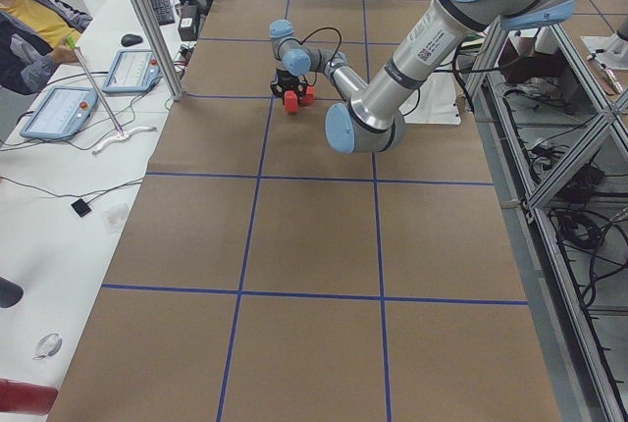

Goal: Form red blocks into L shape at center
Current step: 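Lower the red cube beside the nearer end of the cube pair, then hold the red cube with the left gripper pressed against the pair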

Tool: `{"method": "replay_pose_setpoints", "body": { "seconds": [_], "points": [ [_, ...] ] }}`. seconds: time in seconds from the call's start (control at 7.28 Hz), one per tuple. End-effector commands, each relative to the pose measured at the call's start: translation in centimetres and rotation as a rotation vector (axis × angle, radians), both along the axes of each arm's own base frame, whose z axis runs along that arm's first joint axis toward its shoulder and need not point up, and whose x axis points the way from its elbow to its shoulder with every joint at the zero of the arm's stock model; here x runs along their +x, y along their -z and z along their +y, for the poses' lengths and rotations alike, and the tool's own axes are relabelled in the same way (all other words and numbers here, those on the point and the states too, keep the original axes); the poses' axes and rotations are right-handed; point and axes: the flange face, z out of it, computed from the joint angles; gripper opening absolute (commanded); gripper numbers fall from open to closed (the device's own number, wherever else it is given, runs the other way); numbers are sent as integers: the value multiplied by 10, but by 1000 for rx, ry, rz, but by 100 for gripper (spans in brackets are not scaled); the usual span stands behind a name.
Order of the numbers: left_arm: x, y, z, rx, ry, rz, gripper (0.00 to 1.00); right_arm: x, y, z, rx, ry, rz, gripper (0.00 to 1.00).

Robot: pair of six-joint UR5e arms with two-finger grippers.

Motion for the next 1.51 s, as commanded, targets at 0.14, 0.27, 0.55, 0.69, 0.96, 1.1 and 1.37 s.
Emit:
{"method": "replay_pose_setpoints", "body": {
  "seconds": [0.14, 0.27, 0.55, 0.69, 0.96, 1.1, 1.37],
  "points": [
    [2, 3, 1, -18, 37, 39, 20, 0, 0, 0, 0, 0, -1, 100],
    [4, 0, 0, -17, 35, 40, 20, 1, 0, 0, 0, -2, -1, 100],
    [4, -3, 0, -19, 35, 38, 22, 0, 1, -1, 3, 0, -1, 100],
    [4, -3, 0, -19, 35, 38, 24, 0, 1, -1, 3, 0, -1, 100],
    [4, -8, 0, -20, 33, 33, 24, 1, 2, -2, 5, -2, -1, 100],
    [3, -8, 0, -20, 35, 33, 24, 1, 2, -2, 5, -2, -1, 100],
    [3, -6, 0, -19, 36, 36, 26, 0, 2, -2, 5, 0, -1, 100]
  ]
}}
